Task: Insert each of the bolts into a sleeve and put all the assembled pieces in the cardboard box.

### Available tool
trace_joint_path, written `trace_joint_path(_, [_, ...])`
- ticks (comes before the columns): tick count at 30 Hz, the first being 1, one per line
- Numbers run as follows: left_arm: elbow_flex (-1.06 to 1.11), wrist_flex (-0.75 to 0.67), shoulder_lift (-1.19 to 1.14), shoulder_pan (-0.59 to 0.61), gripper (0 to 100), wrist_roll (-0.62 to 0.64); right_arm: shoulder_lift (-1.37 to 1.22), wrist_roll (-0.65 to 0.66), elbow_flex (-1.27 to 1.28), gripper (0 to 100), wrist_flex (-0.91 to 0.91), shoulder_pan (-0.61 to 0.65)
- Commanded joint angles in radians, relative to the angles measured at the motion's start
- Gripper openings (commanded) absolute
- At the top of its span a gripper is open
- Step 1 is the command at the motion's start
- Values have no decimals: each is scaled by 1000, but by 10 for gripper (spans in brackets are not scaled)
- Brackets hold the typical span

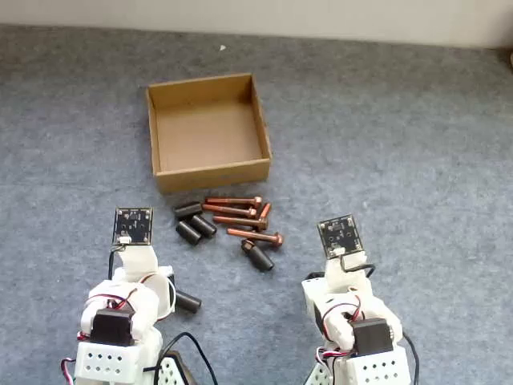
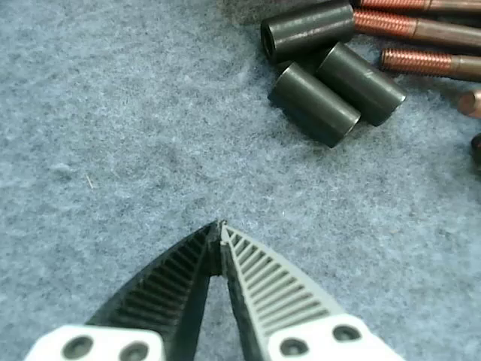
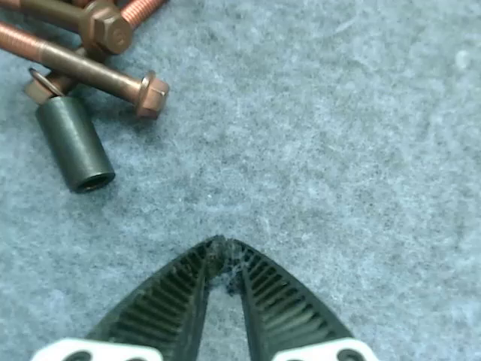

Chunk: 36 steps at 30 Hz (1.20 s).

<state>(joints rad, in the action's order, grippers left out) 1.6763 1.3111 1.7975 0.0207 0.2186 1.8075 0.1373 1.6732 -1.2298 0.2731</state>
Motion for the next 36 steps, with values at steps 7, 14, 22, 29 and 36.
trace_joint_path(7, [19, 3, -1, -10, 7, -11, 15, 6, 151, 5, -7, -8])
trace_joint_path(14, [19, 5, -1, -10, 10, -12, 18, 9, 151, 5, -7, -10])
trace_joint_path(22, [-56, 6, 1, -5, 11, -12, 21, 9, 62, 5, 1, -25])
trace_joint_path(29, [-133, 2, 1, 54, 11, -14, 19, 121, -68, 6, 51, -108])
trace_joint_path(36, [-150, 0, 1, 180, 11, -345, -59, 269, -292, 6, 51, -142])
